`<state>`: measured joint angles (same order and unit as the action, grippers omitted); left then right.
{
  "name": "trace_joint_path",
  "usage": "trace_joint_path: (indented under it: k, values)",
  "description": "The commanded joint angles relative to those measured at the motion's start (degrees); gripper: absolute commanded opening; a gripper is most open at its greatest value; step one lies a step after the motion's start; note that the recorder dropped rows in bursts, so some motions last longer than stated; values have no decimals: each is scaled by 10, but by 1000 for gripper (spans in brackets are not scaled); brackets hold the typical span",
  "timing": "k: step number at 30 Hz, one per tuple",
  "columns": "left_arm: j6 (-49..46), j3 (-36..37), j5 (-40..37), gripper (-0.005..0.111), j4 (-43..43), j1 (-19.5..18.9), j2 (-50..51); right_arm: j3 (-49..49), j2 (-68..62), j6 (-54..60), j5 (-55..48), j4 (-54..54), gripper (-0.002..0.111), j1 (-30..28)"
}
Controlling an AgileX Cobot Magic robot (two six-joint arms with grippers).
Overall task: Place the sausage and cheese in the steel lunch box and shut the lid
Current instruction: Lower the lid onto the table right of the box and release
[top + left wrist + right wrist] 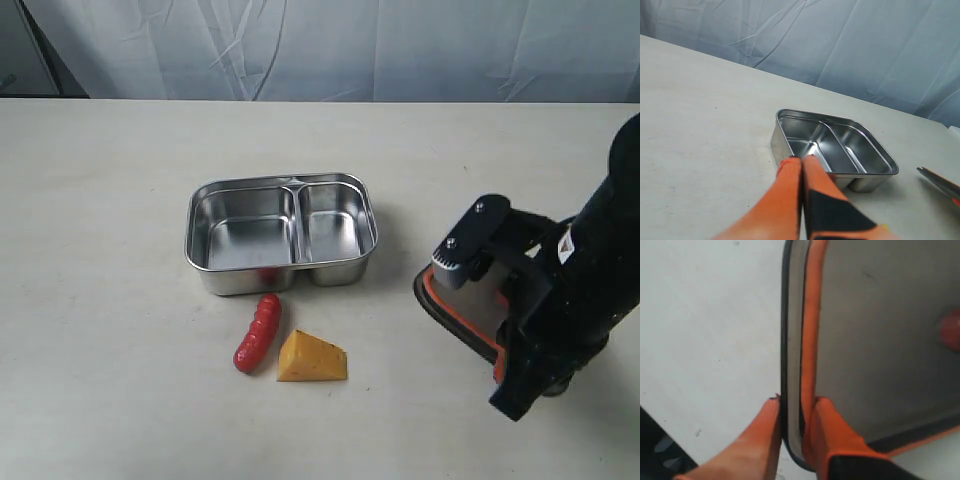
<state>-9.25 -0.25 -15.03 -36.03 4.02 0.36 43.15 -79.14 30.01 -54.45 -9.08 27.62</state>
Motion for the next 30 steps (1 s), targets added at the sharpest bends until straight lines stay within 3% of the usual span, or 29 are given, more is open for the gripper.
trace_joint_path:
  k: [1, 9, 17, 25, 30]
  values:
    - [-2, 3, 1, 0, 1, 1, -4, -18, -40, -55, 48, -14, -1, 2]
    - [-2, 3, 1, 0, 1, 1, -4, -18, -52, -102, 157, -124, -1, 2]
    - [-2, 3, 1, 0, 1, 1, -4, -18, -65, -105, 147, -130, -1, 2]
    - [-2, 3, 1, 0, 1, 1, -4, -18, -200, -106, 142, -123, -1, 2]
    - [-2, 3, 1, 0, 1, 1, -4, -18, -205, -106, 142, -128, -1, 2]
